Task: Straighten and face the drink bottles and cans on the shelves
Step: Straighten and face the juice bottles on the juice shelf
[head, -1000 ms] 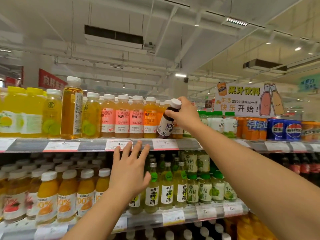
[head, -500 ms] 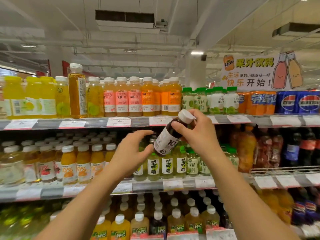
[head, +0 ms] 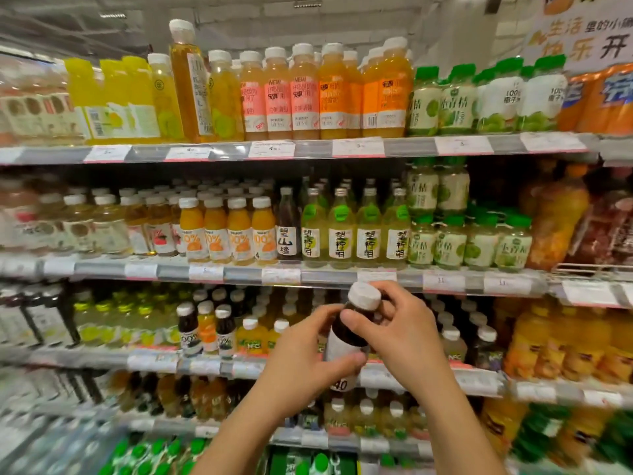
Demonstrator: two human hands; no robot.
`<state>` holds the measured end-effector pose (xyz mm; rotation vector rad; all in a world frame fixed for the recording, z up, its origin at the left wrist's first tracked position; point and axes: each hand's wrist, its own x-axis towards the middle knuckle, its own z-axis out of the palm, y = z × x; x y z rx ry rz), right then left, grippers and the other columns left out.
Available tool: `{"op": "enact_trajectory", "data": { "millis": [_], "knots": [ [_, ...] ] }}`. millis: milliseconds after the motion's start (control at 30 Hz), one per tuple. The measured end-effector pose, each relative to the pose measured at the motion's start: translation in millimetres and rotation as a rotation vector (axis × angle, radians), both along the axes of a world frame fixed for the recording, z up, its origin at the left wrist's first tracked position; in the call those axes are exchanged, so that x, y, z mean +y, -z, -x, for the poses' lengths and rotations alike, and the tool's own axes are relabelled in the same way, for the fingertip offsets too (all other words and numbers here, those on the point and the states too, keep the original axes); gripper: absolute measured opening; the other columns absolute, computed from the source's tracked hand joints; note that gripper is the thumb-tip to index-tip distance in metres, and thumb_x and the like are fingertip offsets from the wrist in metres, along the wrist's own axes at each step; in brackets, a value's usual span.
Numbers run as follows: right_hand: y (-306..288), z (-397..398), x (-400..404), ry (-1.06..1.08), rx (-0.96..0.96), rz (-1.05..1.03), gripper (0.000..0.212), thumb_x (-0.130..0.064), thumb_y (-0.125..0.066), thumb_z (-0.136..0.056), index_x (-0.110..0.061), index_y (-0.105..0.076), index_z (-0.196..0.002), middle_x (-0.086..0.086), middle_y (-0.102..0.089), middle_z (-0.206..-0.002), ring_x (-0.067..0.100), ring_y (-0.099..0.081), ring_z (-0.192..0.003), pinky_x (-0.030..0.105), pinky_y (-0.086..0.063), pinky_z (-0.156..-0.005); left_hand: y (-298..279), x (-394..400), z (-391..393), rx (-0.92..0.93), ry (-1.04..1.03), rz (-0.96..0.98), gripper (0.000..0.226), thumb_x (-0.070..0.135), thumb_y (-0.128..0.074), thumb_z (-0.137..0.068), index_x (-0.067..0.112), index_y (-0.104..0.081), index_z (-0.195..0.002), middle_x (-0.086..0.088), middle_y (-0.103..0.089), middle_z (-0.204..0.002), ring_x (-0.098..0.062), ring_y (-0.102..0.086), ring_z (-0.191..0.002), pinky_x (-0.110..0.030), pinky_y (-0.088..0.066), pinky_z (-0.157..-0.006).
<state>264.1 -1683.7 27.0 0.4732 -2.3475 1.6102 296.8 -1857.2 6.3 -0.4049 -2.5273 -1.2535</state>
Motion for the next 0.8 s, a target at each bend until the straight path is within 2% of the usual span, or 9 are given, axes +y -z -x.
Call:
{"op": "enact_trajectory", "data": {
  "millis": [133,200,333,433,533,667,733,800],
  "knots": [
    [22,-8,-2,0.006,-0.027,-0.072,0.037,-0.053,-0.081,-0.072,-0.041,-0.062,-0.101,-0.025,-0.073,-0.088,0.003,-0.064,-0.074,0.039,-0.057,-0.075,22,2,-14,-0.075,-0.028,-0.041,0.06,0.048,-0.08,-0.08,0.044,-0.051,-0.132,0.025,-0.065,-0.119,0.006,-0.059,-0.109,-0.014,-0.049,-0.088],
    [32,-9,-1,-0.004,-0.055,-0.093,0.039,-0.054,-0.081,-0.07,-0.042,-0.061,-0.102,-0.026,-0.073,-0.089,0.006,-0.066,-0.08,0.042,-0.058,-0.077,29,5,-17,-0.103,-0.052,-0.044,0.057,0.049,-0.078,-0.079,0.046,-0.051,-0.129,0.023,-0.065,-0.118,0.003,-0.06,-0.107,-0.022,-0.052,-0.089],
    [52,-12,1,-0.053,-0.123,-0.098,0.038,-0.043,-0.087,-0.07,-0.042,-0.062,-0.1,-0.031,-0.071,-0.092,-0.002,-0.068,-0.092,0.043,-0.058,-0.085,49,11,-20,-0.169,-0.079,-0.026,0.056,0.047,-0.077,-0.074,0.046,-0.049,-0.123,0.02,-0.068,-0.108,0.0,-0.064,-0.098,-0.032,-0.057,-0.084],
    [68,-17,0,-0.085,-0.145,-0.134,0.041,-0.046,-0.085,-0.069,-0.042,-0.063,-0.103,-0.028,-0.071,-0.098,0.001,-0.067,-0.1,0.045,-0.057,-0.087,62,13,-26,-0.196,-0.081,0.015,0.061,0.046,-0.074,-0.075,0.048,-0.044,-0.128,0.018,-0.069,-0.101,-0.002,-0.066,-0.088,-0.037,-0.057,-0.079],
    [74,-18,-1,-0.103,-0.146,-0.184,0.046,-0.055,-0.079,-0.067,-0.047,-0.061,-0.108,-0.028,-0.07,-0.105,0.003,-0.065,-0.107,0.044,-0.056,-0.09,67,13,-27,-0.196,-0.054,0.006,0.057,0.042,-0.071,-0.079,0.044,-0.045,-0.129,0.014,-0.069,-0.099,-0.006,-0.066,-0.086,-0.043,-0.056,-0.078],
    [73,-9,-12,-0.131,-0.174,-0.25,0.031,-0.046,-0.08,-0.079,-0.048,-0.063,-0.106,-0.029,-0.07,-0.103,-0.005,-0.064,-0.101,0.04,-0.058,-0.085,74,-2,-21,-0.194,-0.061,0.007,0.059,0.039,-0.072,-0.079,0.047,-0.044,-0.131,0.016,-0.07,-0.1,-0.004,-0.066,-0.089,-0.04,-0.056,-0.08],
    [76,-3,-24,-0.134,-0.186,-0.303,0.032,-0.055,-0.075,-0.079,-0.05,-0.063,-0.108,-0.03,-0.068,-0.104,-0.007,-0.061,-0.104,0.038,-0.057,-0.088,80,-20,-18,-0.198,-0.099,0.018,0.059,0.042,-0.072,-0.078,0.048,-0.044,-0.13,0.016,-0.07,-0.098,-0.003,-0.066,-0.087,-0.038,-0.057,-0.078],
    [83,2,-40,-0.134,-0.191,-0.356,0.042,-0.067,-0.069,-0.075,-0.051,-0.061,-0.113,-0.028,-0.067,-0.106,-0.006,-0.059,-0.107,0.036,-0.055,-0.092,87,-46,-15,-0.213,-0.153,0.02,0.054,0.048,-0.073,-0.078,0.047,-0.046,-0.125,0.016,-0.07,-0.095,-0.002,-0.066,-0.083,-0.038,-0.057,-0.075]
  ]
}}
